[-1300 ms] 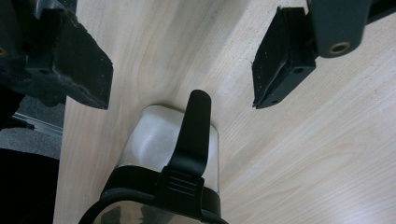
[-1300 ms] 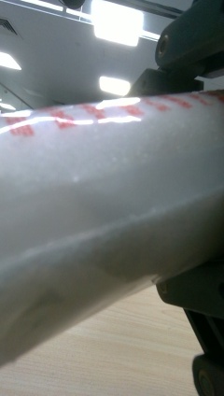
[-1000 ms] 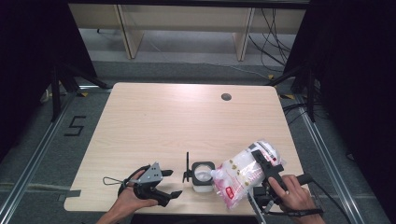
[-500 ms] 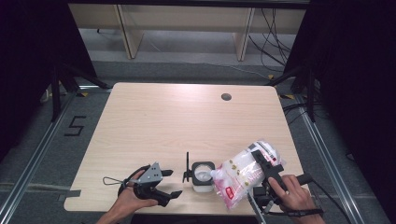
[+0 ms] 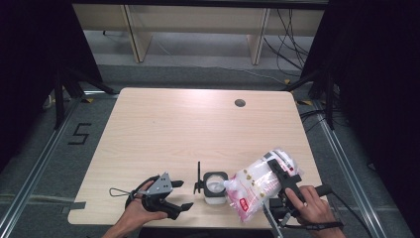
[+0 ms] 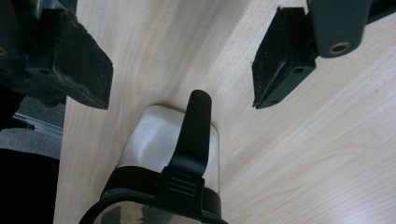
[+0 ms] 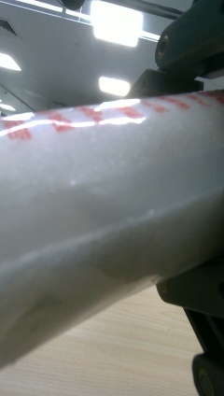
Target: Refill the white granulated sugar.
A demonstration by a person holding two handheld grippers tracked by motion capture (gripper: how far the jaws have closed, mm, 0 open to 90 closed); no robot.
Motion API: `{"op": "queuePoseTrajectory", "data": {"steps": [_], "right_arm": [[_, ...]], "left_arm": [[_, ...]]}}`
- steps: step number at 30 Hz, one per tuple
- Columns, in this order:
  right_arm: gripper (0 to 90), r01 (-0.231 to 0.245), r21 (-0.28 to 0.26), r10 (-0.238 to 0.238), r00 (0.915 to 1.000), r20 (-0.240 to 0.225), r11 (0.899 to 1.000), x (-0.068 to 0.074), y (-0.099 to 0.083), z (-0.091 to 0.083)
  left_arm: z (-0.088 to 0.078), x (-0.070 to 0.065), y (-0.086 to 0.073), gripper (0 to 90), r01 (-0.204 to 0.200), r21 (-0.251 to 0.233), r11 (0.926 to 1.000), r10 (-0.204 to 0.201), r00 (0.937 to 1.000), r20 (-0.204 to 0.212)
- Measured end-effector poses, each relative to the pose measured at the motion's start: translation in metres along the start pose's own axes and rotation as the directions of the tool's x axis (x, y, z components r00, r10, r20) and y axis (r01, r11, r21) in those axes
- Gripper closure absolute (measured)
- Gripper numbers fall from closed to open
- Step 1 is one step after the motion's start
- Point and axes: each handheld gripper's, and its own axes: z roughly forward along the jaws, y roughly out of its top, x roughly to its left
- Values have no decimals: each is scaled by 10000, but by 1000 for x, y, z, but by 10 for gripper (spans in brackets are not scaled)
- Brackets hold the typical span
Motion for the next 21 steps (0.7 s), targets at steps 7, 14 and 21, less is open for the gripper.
{"op": "queuePoseTrajectory", "data": {"steps": [7,14,21], "right_arm": [[432,-410,203,411,9991,-34,9990,2,0,-1],[432,-663,368,671,9975,-212,9971,3,0,-2],[433,-85,37,84,10000,30,10000,-1,-2,0]], "left_arm": [[0,1,0,201,-100,66,9999,100,9999,-20],[1,0,0,201,93,-93,9999,-92,9999,116],[0,0,0,200,55,-62,10000,-55,10000,80]]}}
